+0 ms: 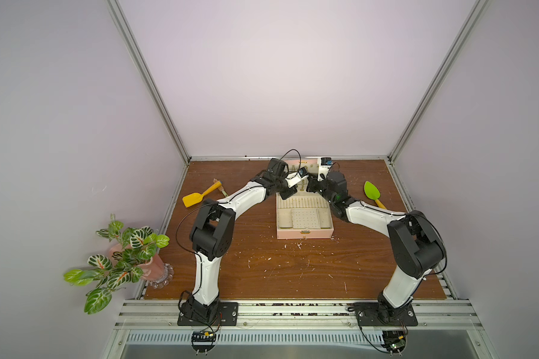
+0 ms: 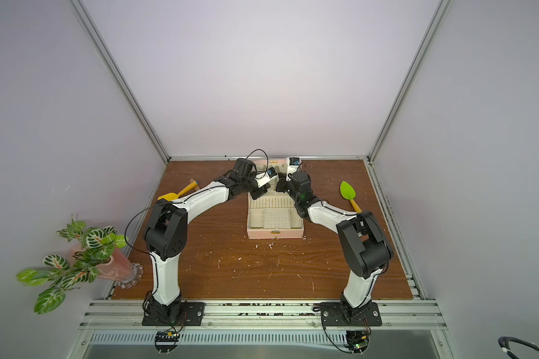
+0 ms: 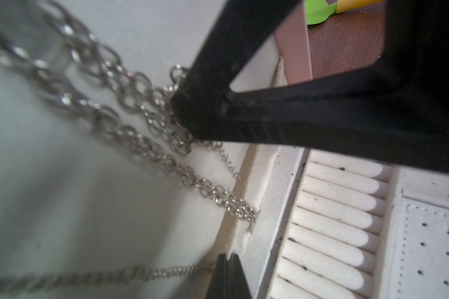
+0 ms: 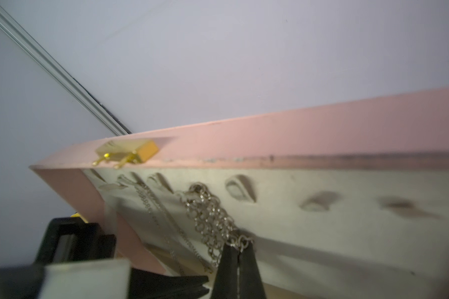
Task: Put jewelry chain into jewelry box
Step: Adjust the necklace in the storage slot.
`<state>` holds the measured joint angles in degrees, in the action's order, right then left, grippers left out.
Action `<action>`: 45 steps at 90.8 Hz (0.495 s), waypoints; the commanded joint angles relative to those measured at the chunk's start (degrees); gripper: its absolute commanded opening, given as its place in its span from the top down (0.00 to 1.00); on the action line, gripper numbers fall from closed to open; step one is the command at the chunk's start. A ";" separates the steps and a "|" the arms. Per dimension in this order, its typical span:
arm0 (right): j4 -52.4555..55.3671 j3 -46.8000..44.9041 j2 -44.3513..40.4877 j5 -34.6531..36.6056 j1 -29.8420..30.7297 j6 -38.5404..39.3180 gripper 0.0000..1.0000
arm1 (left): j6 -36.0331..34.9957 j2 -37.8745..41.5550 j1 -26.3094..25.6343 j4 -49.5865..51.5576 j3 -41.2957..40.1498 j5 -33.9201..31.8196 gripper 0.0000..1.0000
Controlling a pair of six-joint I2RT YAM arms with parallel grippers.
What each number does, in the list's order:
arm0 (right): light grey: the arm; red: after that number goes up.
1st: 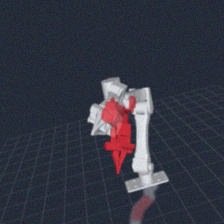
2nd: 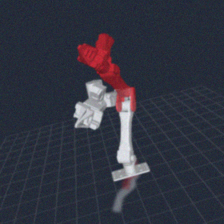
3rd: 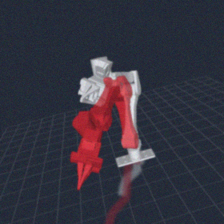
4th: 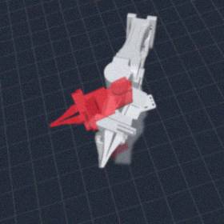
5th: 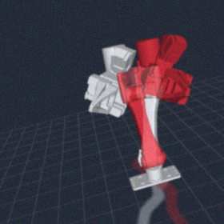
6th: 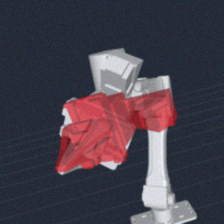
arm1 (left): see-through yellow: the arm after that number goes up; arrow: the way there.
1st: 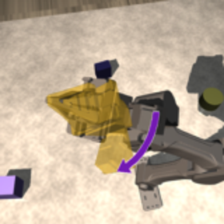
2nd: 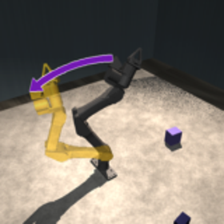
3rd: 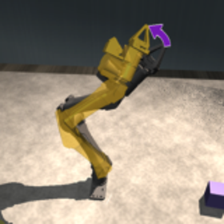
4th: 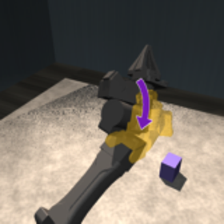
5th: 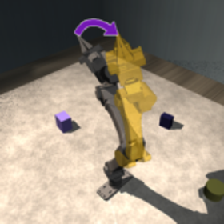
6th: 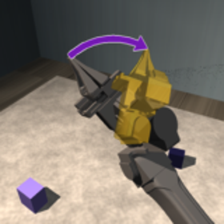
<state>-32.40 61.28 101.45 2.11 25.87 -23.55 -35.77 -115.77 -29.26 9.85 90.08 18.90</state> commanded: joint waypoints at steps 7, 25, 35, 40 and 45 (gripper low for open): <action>-2.46 -0.77 0.78 0.93 -0.03 0.55 1.00 | 0.10 -0.05 0.01 -1.85 -0.43 3.20 0.99; -2.13 -1.20 1.26 0.19 -0.03 0.10 0.97 | 0.13 -0.01 -0.01 -1.79 -0.43 3.12 0.99; -2.26 -1.90 0.55 0.29 -0.07 0.00 0.88 | 0.15 0.01 0.07 -1.76 -0.43 3.21 0.99; -2.25 -2.12 0.12 0.37 -0.03 0.00 0.85 | 0.17 0.06 0.08 -1.83 -0.43 3.16 0.99; -2.22 -2.50 -0.42 0.43 -0.07 0.08 0.81 | 0.17 0.03 0.08 -1.84 -0.43 3.17 0.99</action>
<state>-32.84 59.33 102.78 2.07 25.87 -23.66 -35.86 -115.77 -29.26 9.85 90.08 18.90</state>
